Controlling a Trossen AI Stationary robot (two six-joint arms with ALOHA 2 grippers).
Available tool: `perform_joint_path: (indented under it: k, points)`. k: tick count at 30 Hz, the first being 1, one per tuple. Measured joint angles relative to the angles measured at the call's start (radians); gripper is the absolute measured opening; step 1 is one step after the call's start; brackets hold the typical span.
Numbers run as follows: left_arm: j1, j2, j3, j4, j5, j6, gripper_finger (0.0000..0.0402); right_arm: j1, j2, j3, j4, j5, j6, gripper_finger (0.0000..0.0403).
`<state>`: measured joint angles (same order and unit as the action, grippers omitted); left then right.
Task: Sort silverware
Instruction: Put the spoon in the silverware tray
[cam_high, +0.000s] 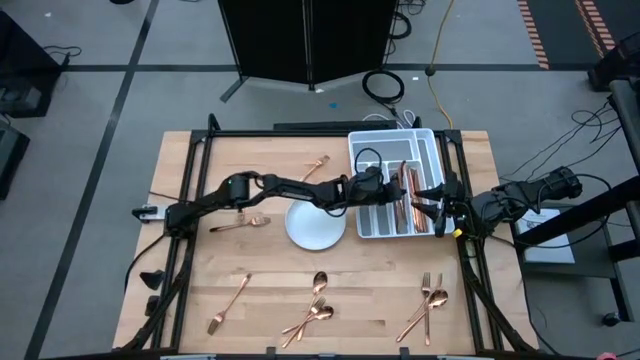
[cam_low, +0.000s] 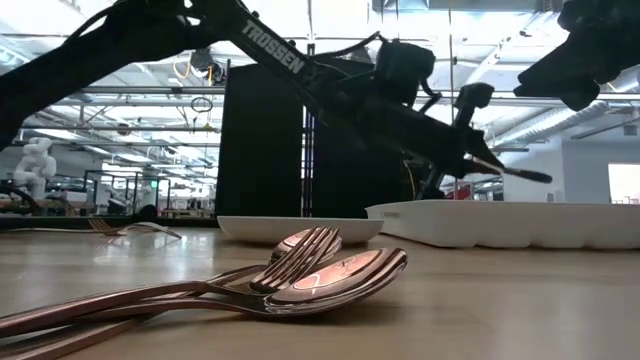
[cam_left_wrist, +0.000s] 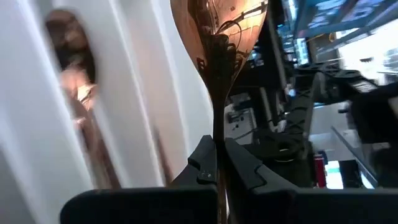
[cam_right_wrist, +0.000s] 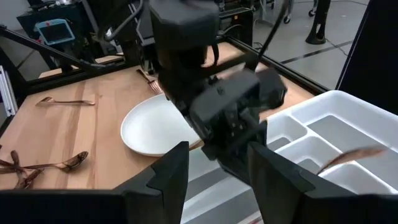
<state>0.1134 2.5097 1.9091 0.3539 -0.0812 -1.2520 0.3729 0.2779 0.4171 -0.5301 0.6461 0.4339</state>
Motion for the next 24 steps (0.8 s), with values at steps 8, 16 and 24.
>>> perform_joint_path:
  k: [8,16,24]
  points:
    - [0.0,0.006,-0.001,-0.08,0.011,-0.026,0.0012,0.0,0.0,0.0,0.001,0.003,-0.011,0.0155]
    - [0.007,0.005,-0.001,-0.106,0.016,-0.027,0.0047,0.0,0.0,0.0,0.002,0.006,-0.018,0.0155]
    - [0.005,0.004,-0.001,-0.099,0.016,-0.053,0.0093,0.0,0.0,0.0,0.002,0.006,-0.019,0.0155]
